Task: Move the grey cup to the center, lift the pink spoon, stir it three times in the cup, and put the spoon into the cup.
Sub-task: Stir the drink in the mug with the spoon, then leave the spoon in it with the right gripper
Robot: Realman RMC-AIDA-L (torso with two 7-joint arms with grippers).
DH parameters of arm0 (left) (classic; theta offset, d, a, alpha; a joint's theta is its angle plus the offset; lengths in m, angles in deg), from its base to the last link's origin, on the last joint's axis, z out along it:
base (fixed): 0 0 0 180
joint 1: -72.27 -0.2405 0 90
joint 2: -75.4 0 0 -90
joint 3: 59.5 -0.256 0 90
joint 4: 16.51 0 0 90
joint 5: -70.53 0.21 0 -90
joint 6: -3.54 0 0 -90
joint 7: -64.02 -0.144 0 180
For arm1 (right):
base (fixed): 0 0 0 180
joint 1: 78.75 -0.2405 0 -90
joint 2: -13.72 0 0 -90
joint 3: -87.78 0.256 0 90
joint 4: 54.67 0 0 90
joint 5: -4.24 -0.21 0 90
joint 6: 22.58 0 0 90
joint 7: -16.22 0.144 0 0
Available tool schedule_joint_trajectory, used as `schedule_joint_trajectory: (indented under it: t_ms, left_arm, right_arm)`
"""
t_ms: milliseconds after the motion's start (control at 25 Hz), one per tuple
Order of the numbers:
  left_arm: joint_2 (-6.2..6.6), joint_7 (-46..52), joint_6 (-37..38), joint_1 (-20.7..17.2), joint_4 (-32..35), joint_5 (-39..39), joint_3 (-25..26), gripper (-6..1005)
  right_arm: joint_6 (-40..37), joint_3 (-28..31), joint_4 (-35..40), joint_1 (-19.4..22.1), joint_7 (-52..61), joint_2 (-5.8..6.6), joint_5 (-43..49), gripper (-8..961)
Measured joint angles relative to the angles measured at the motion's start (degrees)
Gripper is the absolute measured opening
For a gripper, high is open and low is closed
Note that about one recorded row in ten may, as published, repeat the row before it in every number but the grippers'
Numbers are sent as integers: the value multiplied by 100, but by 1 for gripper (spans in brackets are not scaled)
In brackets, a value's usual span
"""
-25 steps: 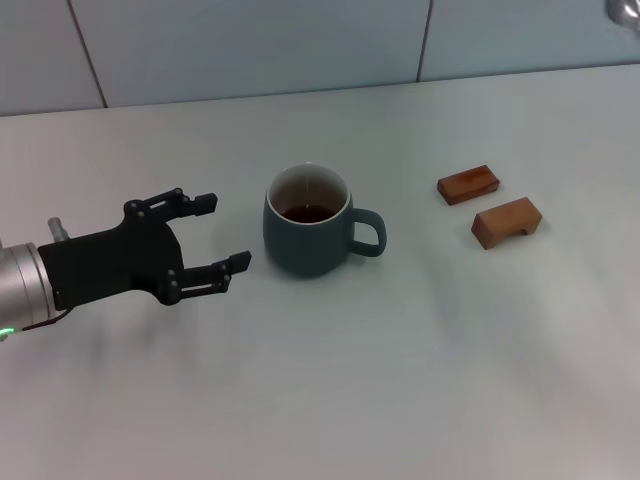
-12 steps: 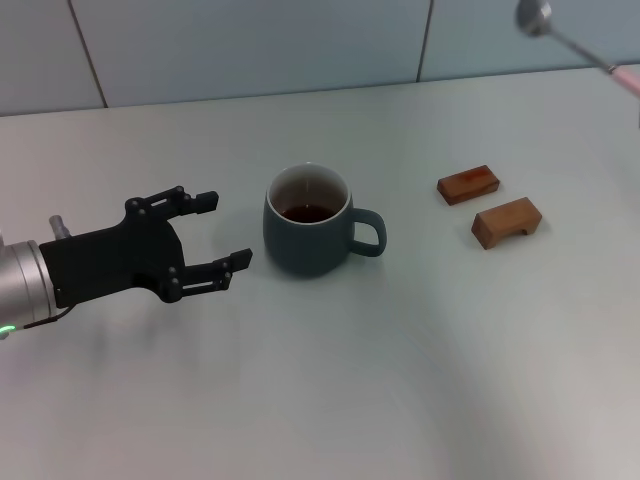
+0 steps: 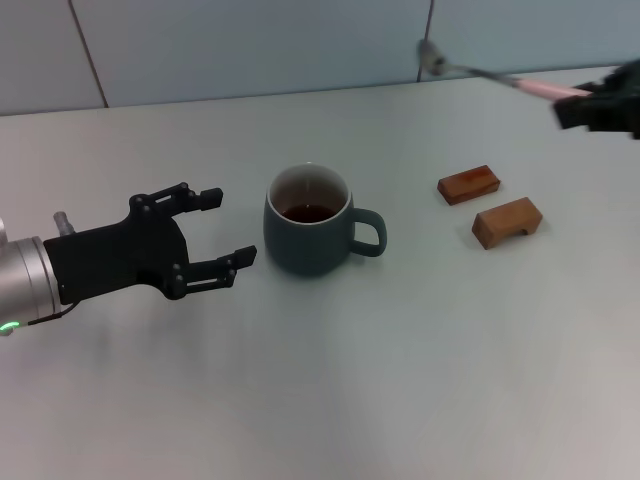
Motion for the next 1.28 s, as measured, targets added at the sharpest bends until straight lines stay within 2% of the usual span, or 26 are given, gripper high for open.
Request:
schedule_joint_trajectory:
  t_ms: [200, 440, 480, 520, 640, 840, 1000, 1120, 1280]
  left_arm:
    - [-9, 1, -1, 8, -63, 0, -1, 819]
    - [-9, 1, -1, 7, -74, 1, -7, 819]
    - [-9, 1, -1, 7, -74, 1, -7, 819]
    - [-9, 1, -1, 6, -73, 1, -8, 819]
    - [-9, 1, -2, 6, -73, 2, -50, 819]
    - [-8, 0, -22, 6, -70, 2, -84, 819]
    - [-9, 0, -26, 24, -69, 2, -88, 819]
    - [-8, 0, -33, 33, -69, 2, -88, 819]
    - [-9, 0, -35, 42, -69, 4, -88, 819]
  right_arm:
    - [-135, -703, -375, -716, 389, 18, 592, 123]
    - [-320, -751, -1652, -1824, 518, 33, 1311, 123]
    - [-291, -737, -2173, -2096, 512, 67, 1429, 123]
    - [-291, -737, -2173, -2096, 512, 67, 1429, 123]
    - [-225, -679, -2907, -2475, 512, 181, 1479, 123]
    - [-149, -499, -3844, -2959, 556, 478, 1492, 123]
    - [-145, -87, -4873, -3412, 561, 845, 1460, 123]
    - [-69, 15, -5666, -3698, 536, 1185, 1453, 123]
    - [-35, -50, -6187, -3939, 498, 1432, 1482, 123]
